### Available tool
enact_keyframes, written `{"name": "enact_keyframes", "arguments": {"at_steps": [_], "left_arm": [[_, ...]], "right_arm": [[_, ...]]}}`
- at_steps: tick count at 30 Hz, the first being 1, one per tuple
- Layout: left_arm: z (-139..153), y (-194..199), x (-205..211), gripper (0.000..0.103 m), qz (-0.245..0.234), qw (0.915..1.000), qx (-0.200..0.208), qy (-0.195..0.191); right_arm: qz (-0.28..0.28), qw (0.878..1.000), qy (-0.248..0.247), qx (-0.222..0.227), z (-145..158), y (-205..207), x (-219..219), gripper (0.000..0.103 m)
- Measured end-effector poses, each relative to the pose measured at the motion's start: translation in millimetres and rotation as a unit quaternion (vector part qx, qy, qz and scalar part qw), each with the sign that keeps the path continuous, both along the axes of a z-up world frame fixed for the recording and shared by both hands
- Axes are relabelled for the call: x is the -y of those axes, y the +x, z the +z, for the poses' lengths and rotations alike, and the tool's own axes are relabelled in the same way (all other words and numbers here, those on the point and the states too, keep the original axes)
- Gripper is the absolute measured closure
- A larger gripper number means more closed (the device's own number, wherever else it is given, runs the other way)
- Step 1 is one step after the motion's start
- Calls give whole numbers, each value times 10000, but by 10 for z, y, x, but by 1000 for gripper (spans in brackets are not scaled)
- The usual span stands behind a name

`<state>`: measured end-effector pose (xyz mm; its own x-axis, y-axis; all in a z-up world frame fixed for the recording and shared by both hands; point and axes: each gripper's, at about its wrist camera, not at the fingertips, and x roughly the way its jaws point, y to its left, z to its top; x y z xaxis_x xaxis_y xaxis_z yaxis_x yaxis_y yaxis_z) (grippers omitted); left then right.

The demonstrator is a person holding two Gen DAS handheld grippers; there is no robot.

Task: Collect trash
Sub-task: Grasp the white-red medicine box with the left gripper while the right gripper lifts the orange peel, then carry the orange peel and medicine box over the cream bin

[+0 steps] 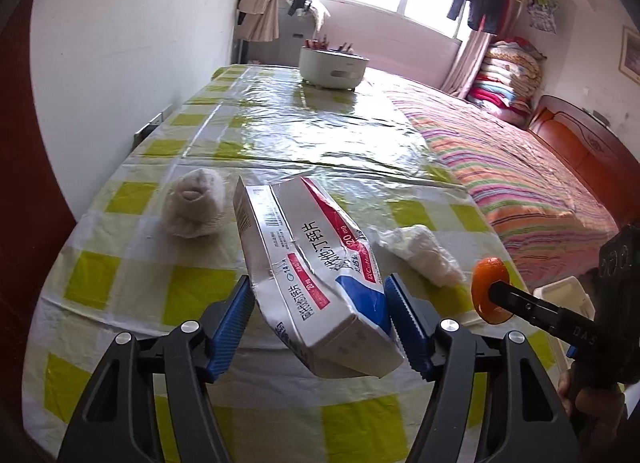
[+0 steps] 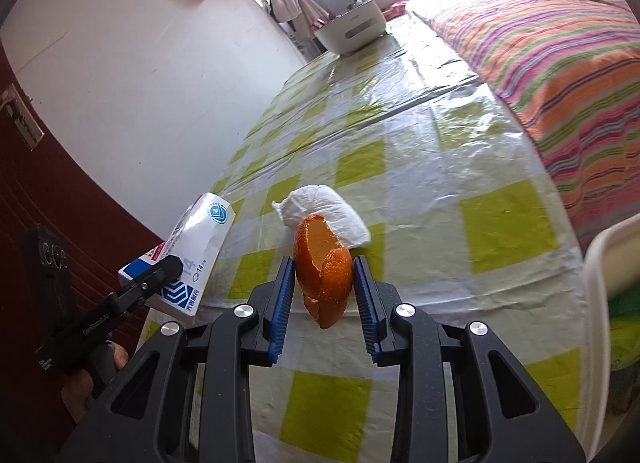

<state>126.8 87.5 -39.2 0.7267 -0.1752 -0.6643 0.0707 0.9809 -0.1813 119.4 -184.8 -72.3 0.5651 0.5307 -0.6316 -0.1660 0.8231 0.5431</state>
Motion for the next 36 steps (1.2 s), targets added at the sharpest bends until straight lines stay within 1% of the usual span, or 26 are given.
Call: {"name": "enact_keyframes", "arguments": {"at_steps": [7,22,30,36], "left_arm": [[37,-16,217,39,-221,9997,81,-1],[41,-76,754,39,-746,9971,127,75],[59,-113,1047,39,-1025,9946,147,111],[32,-137,1283,39,-1276,9917,87,101]], "right_arm": [[-188,9998,24,57,40,-52,150,73],[-757,9969,89,209,83,-194,688,73],[-1050,9940,78,282,104,-315,906,72],[-1263,9914,120,315,115,-405,1067,72]]}}
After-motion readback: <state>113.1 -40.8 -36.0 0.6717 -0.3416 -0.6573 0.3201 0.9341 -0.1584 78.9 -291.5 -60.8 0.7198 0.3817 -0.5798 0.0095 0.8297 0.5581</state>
